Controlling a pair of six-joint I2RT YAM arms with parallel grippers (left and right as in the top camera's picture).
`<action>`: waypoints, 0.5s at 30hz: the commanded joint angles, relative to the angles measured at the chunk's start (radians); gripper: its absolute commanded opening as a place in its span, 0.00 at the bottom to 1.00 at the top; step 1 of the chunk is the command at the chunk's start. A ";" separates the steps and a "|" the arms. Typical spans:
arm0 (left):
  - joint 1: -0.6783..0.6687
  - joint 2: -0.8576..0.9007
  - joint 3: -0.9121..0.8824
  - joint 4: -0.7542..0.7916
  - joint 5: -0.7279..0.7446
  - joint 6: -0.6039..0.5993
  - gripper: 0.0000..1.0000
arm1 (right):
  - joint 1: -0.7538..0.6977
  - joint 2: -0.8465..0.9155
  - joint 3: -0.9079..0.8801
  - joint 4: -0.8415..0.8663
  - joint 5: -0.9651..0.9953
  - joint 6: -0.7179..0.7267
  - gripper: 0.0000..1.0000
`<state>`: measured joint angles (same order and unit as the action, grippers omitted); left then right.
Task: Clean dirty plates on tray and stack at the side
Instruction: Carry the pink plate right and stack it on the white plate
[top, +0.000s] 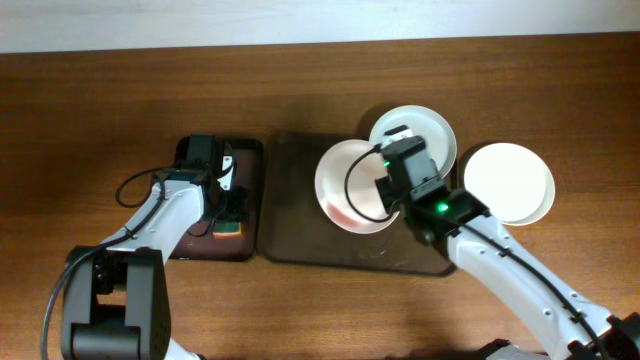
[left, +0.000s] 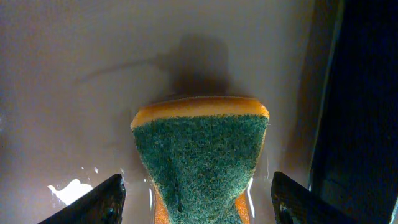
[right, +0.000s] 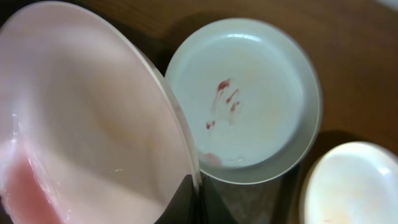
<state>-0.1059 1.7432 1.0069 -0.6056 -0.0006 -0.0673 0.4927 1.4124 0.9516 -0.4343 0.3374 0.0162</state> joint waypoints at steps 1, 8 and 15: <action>0.004 0.007 0.003 -0.001 0.005 0.008 0.73 | 0.101 -0.026 0.011 0.023 0.265 -0.058 0.04; 0.004 0.007 0.003 -0.001 0.004 0.008 0.74 | 0.275 -0.026 0.011 0.152 0.552 -0.175 0.04; 0.004 0.007 0.003 -0.001 0.004 0.008 0.75 | 0.299 -0.026 0.012 0.213 0.620 -0.200 0.04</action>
<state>-0.1059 1.7435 1.0069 -0.6056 -0.0006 -0.0673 0.7856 1.4086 0.9520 -0.2356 0.8951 -0.1795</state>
